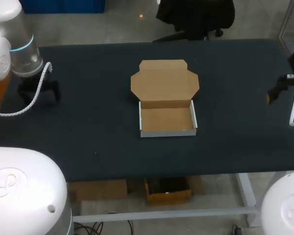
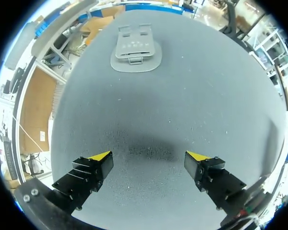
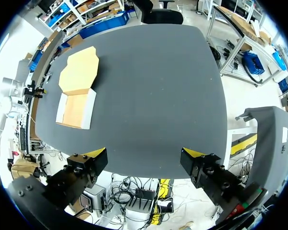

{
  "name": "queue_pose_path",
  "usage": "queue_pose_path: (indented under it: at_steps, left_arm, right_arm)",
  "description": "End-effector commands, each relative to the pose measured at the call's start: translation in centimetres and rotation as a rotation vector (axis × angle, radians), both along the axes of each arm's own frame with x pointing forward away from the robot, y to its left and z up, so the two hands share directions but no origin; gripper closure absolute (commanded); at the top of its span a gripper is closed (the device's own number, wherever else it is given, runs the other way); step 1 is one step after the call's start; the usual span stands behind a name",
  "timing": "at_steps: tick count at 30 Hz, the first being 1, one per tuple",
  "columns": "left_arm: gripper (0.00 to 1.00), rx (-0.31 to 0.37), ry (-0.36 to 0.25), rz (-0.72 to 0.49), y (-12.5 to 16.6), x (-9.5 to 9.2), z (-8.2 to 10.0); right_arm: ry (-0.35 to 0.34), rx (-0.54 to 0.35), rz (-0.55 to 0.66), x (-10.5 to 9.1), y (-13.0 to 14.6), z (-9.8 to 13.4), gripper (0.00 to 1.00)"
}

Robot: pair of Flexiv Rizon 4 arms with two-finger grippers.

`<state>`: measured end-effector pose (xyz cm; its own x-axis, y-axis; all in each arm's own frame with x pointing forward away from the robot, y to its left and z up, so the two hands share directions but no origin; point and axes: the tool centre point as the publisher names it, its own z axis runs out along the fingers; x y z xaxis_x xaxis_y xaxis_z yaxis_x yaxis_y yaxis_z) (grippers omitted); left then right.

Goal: Assemble the packaging by folding the flat box into shape, placing the metal phone stand inside, and closing the box properly

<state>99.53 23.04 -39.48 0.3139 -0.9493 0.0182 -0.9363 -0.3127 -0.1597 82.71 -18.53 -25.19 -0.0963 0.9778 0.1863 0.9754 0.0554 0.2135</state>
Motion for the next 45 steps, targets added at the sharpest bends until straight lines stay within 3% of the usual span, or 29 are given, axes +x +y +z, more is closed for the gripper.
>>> queue_pose_path:
  at_steps: [1,45]
  left_arm:
    - [0.00,0.001,0.011,0.005,0.18,0.68,-0.26]
    - [0.00,0.028,-0.001,0.018,0.96,1.55,-0.14]
  right_arm:
    - [0.005,0.001,0.002,-0.07,-0.07,0.19,0.00]
    - [0.005,0.001,0.002,-0.07,-0.07,0.19,0.00]
